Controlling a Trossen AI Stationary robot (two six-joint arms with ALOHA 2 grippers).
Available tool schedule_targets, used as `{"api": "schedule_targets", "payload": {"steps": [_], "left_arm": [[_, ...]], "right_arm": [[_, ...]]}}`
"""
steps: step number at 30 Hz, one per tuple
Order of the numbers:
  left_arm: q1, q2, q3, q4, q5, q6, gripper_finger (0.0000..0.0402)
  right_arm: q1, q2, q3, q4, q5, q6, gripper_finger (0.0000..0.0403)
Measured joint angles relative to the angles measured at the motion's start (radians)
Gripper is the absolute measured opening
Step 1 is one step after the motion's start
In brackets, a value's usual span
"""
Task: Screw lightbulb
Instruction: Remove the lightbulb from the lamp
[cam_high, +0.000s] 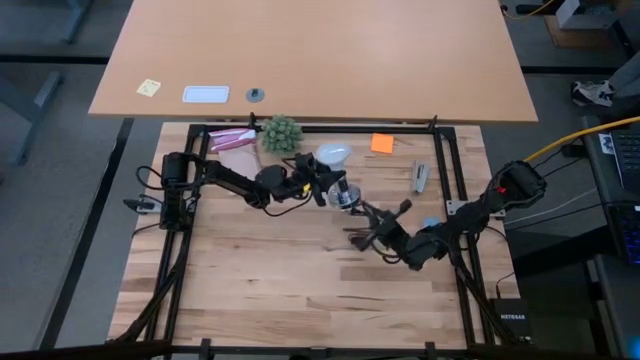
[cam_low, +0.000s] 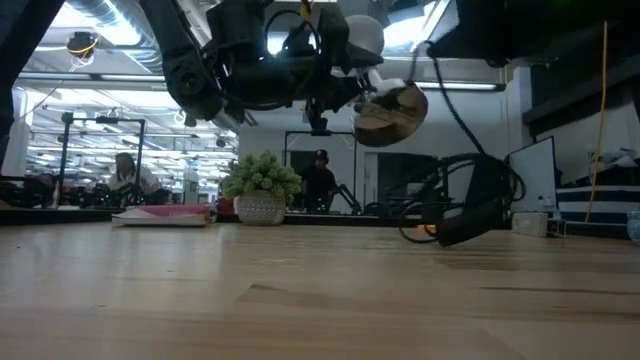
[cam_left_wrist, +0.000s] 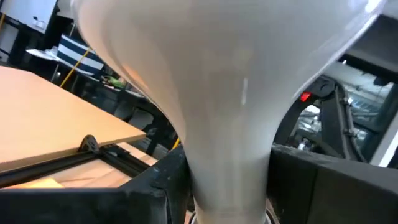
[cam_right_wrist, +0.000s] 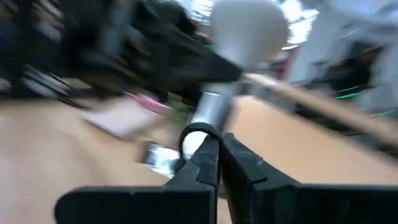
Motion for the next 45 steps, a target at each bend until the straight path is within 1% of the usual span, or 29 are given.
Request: {"api": "schedule_targets", "payload": {"steps": [2,4,6,9,11,17,22,24,28,30,35,39,40,42,45], "left_arm": [[0.005,0.000,0.000,0.015,0.002,-0.023,0.0155],[0.006,0.000,0.006,0.022,0.001,-0.035,0.0155],[0.005,0.000,0.017,0.022,-0.002,-0.041,0.0155],[-0.010,0.001,0.031,0.021,-0.007,-0.032,0.0155],[-0.022,0.001,0.036,0.024,-0.007,-0.007,0.0155],[-0.040,0.001,0.037,0.025,-0.009,0.008,0.0155],[-0.039,0.001,0.037,0.015,-0.006,0.057,0.0155],[-0.038,0.001,0.038,-0.003,-0.010,0.101,0.0155],[-0.038,0.001,0.039,-0.035,-0.051,0.204,0.0155],[-0.038,0.001,0.039,-0.031,-0.057,0.224,0.0155],[-0.042,0.000,0.039,-0.037,-0.058,0.192,0.0155],[-0.046,0.000,0.039,-0.036,-0.058,0.190,0.0155],[-0.046,0.000,0.039,-0.035,-0.058,0.187,0.0155],[-0.047,0.000,0.039,-0.027,-0.055,0.163,0.0155],[-0.047,0.000,0.039,-0.012,-0.052,0.137,0.0155]], "right_arm": [[-0.006,0.002,0.000,-0.009,-0.121,0.146,0.0012],[-0.035,0.012,0.001,-0.044,-0.242,0.273,0.0012],[-0.071,0.033,0.001,-0.094,-0.334,0.405,0.0012],[-0.124,0.082,0.001,-0.133,-0.411,0.543,0.0012],[-0.152,0.117,0.001,-0.121,-0.423,0.582,0.0012],[-0.211,0.178,0.001,-0.061,-0.443,0.612,0.0012],[-0.218,0.187,0.001,-0.051,-0.477,0.635,0.0012],[-0.205,0.188,0.000,-0.032,-0.478,0.635,0.0012],[-0.191,0.187,0.000,0.031,-0.483,0.627,0.0012],[-0.194,0.187,0.000,0.045,-0.503,0.626,0.0012],[-0.219,0.187,0.001,0.056,-0.590,0.634,0.0012],[-0.230,0.198,0.042,0.053,-0.683,0.630,0.0012],[-0.230,0.206,0.056,0.052,-0.692,0.624,0.0012],[-0.229,0.226,0.098,0.018,-0.692,0.609,0.0012],[-0.235,0.263,0.170,-0.088,-0.649,0.608,0.0012]]}}
